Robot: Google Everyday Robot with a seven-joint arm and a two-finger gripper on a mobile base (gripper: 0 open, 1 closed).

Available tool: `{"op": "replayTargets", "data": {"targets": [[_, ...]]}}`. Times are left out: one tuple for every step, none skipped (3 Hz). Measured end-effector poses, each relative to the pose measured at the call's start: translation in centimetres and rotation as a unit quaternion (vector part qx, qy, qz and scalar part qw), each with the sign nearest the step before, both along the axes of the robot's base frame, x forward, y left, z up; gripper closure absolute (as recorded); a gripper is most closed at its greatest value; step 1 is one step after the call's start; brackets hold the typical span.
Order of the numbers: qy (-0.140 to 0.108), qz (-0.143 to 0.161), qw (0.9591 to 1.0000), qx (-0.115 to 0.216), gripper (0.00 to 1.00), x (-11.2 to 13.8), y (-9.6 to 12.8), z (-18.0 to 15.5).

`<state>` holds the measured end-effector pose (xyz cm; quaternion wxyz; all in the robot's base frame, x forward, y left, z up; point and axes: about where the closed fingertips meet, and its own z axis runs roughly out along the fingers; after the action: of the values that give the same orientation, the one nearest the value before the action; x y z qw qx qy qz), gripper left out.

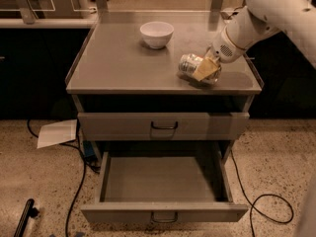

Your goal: Place 7up can into middle drawer

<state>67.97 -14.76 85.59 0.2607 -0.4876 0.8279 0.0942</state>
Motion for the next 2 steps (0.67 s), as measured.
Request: {"op": "replayTargets", "data": {"targets": [[-0.058, -0.037, 0.9974, 0.021, 1.00, -3.4, -0.9, 2.9], [-0.076, -0.087, 0.9921, 0.049, 1.00, -7.7, -2.8, 1.5]]}}
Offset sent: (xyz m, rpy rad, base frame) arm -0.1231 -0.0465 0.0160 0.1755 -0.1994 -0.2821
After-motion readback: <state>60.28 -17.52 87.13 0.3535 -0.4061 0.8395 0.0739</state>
